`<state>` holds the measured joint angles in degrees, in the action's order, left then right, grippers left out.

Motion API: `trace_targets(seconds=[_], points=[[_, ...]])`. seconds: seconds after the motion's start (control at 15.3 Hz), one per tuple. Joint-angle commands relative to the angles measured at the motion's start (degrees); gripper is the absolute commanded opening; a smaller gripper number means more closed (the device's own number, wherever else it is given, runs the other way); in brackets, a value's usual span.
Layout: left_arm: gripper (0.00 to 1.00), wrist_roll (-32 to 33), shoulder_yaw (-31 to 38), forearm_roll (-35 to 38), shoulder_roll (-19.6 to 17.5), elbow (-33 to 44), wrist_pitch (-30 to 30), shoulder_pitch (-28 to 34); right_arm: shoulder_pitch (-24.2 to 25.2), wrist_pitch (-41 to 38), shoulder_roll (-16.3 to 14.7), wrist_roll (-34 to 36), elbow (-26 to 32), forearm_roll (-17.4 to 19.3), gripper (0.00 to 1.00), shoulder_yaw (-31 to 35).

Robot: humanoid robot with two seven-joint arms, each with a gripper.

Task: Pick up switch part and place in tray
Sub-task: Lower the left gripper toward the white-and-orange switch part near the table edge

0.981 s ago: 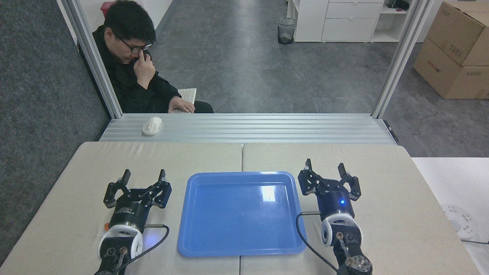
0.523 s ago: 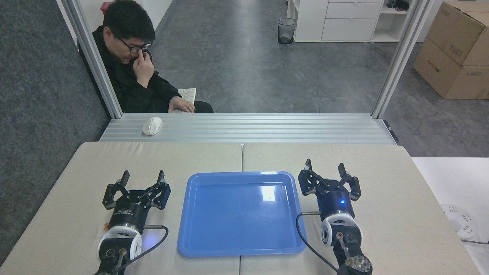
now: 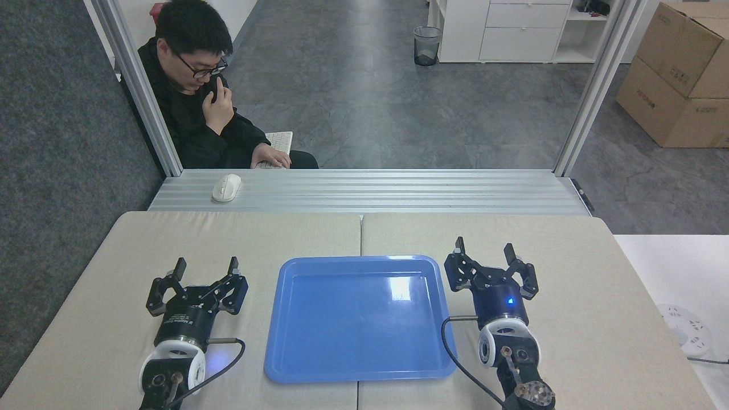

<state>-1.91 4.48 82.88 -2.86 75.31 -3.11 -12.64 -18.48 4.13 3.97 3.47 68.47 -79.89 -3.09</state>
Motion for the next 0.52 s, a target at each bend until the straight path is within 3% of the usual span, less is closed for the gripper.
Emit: trace_targets(seconds=[0.0,0.46], points=[[1.0,-5.2,2.6,0.1,-2.1,-4.1,0.0,3.5,0.0,0.0,0.0,0.0,0.0,0.0,1.0,0.0],[1.0,-7.1,3.4,0.4,-3.3,-6.8,-0.1,5.9,-0.1,0.0,0.0,0.0,0.0,0.0,1.0,-0.1]])
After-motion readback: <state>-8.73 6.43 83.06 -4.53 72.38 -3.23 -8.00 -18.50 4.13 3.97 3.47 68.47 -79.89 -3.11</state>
